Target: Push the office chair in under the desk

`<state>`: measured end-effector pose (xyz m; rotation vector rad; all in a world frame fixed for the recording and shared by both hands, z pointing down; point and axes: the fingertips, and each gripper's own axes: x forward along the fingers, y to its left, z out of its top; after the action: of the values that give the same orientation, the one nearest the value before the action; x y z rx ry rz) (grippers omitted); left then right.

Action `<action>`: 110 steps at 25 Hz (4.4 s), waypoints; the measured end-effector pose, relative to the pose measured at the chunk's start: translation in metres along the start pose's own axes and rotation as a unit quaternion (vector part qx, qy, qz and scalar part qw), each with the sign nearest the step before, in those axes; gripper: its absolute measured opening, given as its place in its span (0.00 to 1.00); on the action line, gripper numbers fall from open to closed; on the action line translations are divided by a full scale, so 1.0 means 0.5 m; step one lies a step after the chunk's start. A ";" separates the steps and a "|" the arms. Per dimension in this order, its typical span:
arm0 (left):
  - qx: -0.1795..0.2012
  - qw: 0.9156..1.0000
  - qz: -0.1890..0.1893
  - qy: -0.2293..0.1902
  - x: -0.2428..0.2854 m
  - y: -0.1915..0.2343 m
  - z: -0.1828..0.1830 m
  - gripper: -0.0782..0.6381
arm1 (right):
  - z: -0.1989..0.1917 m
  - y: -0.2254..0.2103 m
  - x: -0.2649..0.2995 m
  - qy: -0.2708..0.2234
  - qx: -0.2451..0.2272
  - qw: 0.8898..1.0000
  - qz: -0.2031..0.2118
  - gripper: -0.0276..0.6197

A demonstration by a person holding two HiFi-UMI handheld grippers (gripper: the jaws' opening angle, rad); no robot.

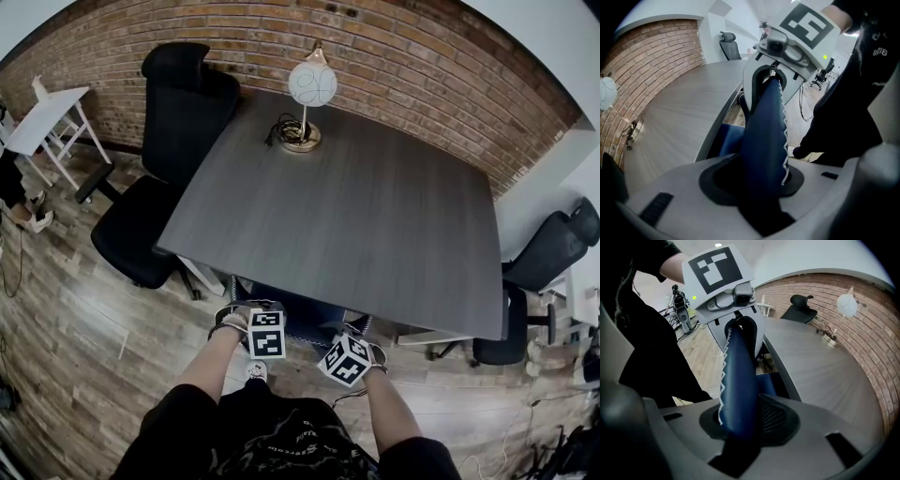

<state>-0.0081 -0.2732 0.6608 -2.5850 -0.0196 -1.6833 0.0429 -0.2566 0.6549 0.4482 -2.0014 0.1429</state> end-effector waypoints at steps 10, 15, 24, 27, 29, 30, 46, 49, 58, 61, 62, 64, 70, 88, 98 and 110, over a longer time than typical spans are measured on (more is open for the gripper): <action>0.003 1.000 0.001 -0.001 0.004 0.019 0.006 0.32 | -0.002 -0.020 0.002 0.000 0.000 1.000 -0.001 0.20; 0.001 1.000 0.000 -0.001 0.004 0.034 0.007 0.32 | 0.002 -0.034 0.005 0.001 -0.001 1.000 0.001 0.20; 0.001 1.000 -0.003 -0.002 0.004 0.036 0.008 0.32 | 0.004 -0.036 0.005 -0.001 -0.011 1.000 0.003 0.20; 0.000 1.000 -0.004 -0.001 0.004 0.037 0.007 0.32 | 0.002 -0.037 0.006 0.000 -0.010 1.000 0.005 0.20; -0.001 1.000 -0.005 -0.001 0.004 0.039 0.007 0.32 | 0.003 -0.038 0.006 0.000 -0.011 1.000 0.006 0.20; -0.001 1.000 -0.006 -0.002 0.004 0.038 0.008 0.32 | 0.003 -0.038 0.006 0.001 -0.011 1.000 0.007 0.21; 0.005 1.000 0.001 -0.003 0.003 0.035 0.006 0.32 | 0.004 -0.034 0.005 0.002 -0.001 1.000 0.007 0.23; 0.007 1.000 0.008 -0.005 0.002 0.035 0.005 0.32 | 0.005 -0.034 0.006 0.002 0.002 1.000 0.002 0.23; 0.025 1.000 0.013 -0.012 0.004 0.031 0.005 0.32 | 0.004 -0.031 0.007 0.003 0.015 1.000 -0.009 0.27; 0.033 0.999 0.006 -0.015 0.002 0.029 0.002 0.32 | 0.016 -0.032 0.004 -0.013 0.048 0.999 -0.017 0.39; 0.035 0.999 0.004 -0.016 0.001 0.028 0.003 0.32 | 0.022 -0.034 0.001 -0.018 0.060 0.998 -0.018 0.42; 0.036 0.999 -0.002 -0.022 -0.001 0.025 0.003 0.32 | 0.031 -0.033 -0.006 -0.022 0.066 0.997 -0.018 0.42; 0.015 0.999 -0.030 -0.032 -0.025 0.014 -0.009 0.43 | 0.063 -0.034 -0.049 -0.057 0.099 0.993 -0.039 0.42; -0.246 0.899 0.112 -0.346 -0.269 0.085 0.049 0.44 | 0.144 -0.080 -0.224 -0.241 0.255 0.906 -0.237 0.42; -0.258 0.849 0.186 -0.422 -0.354 0.071 0.061 0.44 | 0.159 -0.078 -0.331 -0.310 0.300 0.833 -0.346 0.42; -0.261 0.810 0.242 -0.466 -0.437 0.100 0.075 0.32 | 0.200 -0.090 -0.350 -0.332 0.283 0.828 -0.353 0.40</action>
<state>-0.0602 -0.3164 0.4441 -3.0896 1.0728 -0.1511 0.0452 -0.2837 0.4500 1.7971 -2.2758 0.1179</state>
